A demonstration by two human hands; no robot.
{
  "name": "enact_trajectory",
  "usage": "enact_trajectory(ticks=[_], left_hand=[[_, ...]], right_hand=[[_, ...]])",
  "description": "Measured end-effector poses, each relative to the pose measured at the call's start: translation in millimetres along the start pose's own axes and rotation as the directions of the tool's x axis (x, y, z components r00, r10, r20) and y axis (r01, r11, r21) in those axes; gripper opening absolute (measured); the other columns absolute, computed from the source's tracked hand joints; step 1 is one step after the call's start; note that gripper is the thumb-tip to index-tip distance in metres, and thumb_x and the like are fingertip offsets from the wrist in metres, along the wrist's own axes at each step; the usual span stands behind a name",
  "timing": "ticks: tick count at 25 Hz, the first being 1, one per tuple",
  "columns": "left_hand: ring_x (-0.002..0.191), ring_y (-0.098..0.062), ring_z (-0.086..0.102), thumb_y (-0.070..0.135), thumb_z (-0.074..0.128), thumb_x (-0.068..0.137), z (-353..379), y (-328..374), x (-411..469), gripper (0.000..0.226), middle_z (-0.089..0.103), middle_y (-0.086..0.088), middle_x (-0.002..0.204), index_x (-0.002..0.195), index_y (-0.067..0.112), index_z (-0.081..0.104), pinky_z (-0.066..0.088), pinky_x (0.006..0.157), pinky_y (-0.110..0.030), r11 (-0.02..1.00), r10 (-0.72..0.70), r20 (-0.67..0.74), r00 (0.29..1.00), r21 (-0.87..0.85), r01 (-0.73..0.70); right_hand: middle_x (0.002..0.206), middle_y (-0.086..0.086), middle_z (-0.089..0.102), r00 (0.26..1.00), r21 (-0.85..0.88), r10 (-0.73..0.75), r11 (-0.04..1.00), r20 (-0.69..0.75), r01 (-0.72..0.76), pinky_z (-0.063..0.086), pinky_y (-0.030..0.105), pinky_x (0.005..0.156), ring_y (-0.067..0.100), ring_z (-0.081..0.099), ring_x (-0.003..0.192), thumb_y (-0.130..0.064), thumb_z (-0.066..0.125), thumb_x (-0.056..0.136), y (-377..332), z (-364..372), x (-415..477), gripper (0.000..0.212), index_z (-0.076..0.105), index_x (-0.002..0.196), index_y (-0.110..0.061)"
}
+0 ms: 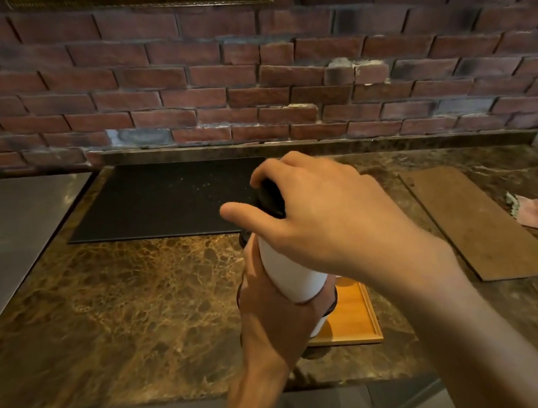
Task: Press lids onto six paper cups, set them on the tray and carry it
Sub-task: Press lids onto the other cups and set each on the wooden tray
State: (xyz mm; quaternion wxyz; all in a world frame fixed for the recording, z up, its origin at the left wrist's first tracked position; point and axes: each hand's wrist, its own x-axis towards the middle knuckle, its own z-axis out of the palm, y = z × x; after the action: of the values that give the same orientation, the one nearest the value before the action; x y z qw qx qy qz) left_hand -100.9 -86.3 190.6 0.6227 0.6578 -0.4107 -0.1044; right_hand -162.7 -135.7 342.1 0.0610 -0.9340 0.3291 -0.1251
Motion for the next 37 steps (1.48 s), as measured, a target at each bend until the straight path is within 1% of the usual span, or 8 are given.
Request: enact_trajectory(ticks=[3,8,15,21,25,29,33,37], left_hand=[[0.095,0.023,0.050,0.062,0.074,0.047,-0.3,6.2,5.3,0.088,0.055,0.033,0.100,0.123,0.042,0.036,0.043,0.063,-0.004,0.999,-0.001,0.046,0.999,-0.033,0.002],[0.096,-0.005,0.065,0.043,0.086,0.052,-20.0,6.1,25.9,0.083,0.063,0.014,0.106,0.124,0.028,0.046,0.055,0.065,-0.018,0.978,0.032,0.275,0.961,-0.209,0.028],[0.102,-0.007,0.064,0.026,0.085,0.054,-24.7,9.7,38.3,0.079,0.063,0.016,0.112,0.123,0.025,0.047,0.055,0.073,-0.021,0.952,0.072,0.487,0.871,-0.294,0.085],[0.103,-0.003,0.062,0.030,0.089,0.057,-12.1,9.8,40.9,0.079,0.062,0.018,0.114,0.123,0.036,0.046,0.054,0.069,-0.016,0.965,0.103,0.320,0.942,-0.263,-0.016],[0.109,-0.002,0.058,0.060,0.082,0.054,8.3,17.2,40.5,0.093,0.058,0.018,0.120,0.132,0.033,0.039,0.056,0.082,-0.030,0.971,0.014,0.119,0.993,-0.240,0.015],[0.104,0.008,0.057,0.037,0.087,0.056,1.2,21.7,45.0,0.085,0.056,0.032,0.113,0.125,0.044,0.037,0.049,0.070,-0.006,0.966,0.152,0.151,0.977,-0.230,-0.114],[0.102,0.002,0.061,0.029,0.085,0.053,-9.0,25.7,54.0,0.082,0.061,0.025,0.110,0.124,0.024,0.045,0.052,0.070,-0.011,0.952,0.142,0.377,0.915,-0.305,-0.021],[0.103,-0.008,0.064,0.011,0.082,0.058,-18.4,27.1,55.6,0.070,0.066,0.013,0.111,0.118,0.030,0.053,0.054,0.075,-0.019,0.920,0.186,0.619,0.763,-0.381,0.085]], right_hand=[[0.104,-0.009,0.058,0.996,0.042,-0.065,0.997,-0.061,0.068,0.049,0.032,0.075,0.014,0.054,0.094,-0.064,0.042,0.093,3.1,-1.8,8.0,0.045,0.059,0.117,-0.029],[0.113,-0.009,0.068,0.886,0.348,-0.463,0.828,-0.021,0.441,0.052,0.022,0.084,0.004,0.061,0.102,-0.040,0.066,0.090,38.5,-20.1,20.1,0.029,0.071,0.113,-0.023],[0.118,0.000,0.068,0.802,0.517,-0.597,0.683,-0.011,0.516,0.054,0.025,0.084,0.011,0.063,0.108,-0.024,0.067,0.088,55.3,-16.8,30.9,0.028,0.072,0.113,-0.013],[0.120,-0.015,0.063,0.969,0.340,-0.233,0.907,-0.082,0.247,0.048,0.021,0.085,0.003,0.056,0.108,-0.054,0.052,0.089,46.4,-5.1,16.5,0.044,0.062,0.125,-0.032],[0.120,-0.009,0.063,0.953,0.196,0.067,0.981,-0.295,-0.008,0.043,0.031,0.079,0.017,0.056,0.109,-0.060,0.046,0.091,20.7,11.0,11.8,0.046,0.060,0.125,-0.032],[0.109,-0.007,0.067,0.935,0.285,-0.138,0.929,-0.327,0.237,0.050,0.029,0.085,0.009,0.059,0.101,-0.053,0.052,0.087,37.1,-9.4,19.4,0.042,0.070,0.112,-0.024],[0.111,-0.009,0.066,0.895,0.442,-0.431,0.784,-0.117,0.435,0.048,0.016,0.082,0.001,0.060,0.101,-0.034,0.066,0.089,60.8,-25.9,29.1,0.031,0.069,0.115,-0.017],[0.115,0.002,0.067,0.840,0.708,-0.542,0.604,0.029,0.365,0.051,0.021,0.082,0.013,0.063,0.106,-0.016,0.067,0.086,72.4,-30.5,30.1,0.031,0.065,0.117,-0.013]])
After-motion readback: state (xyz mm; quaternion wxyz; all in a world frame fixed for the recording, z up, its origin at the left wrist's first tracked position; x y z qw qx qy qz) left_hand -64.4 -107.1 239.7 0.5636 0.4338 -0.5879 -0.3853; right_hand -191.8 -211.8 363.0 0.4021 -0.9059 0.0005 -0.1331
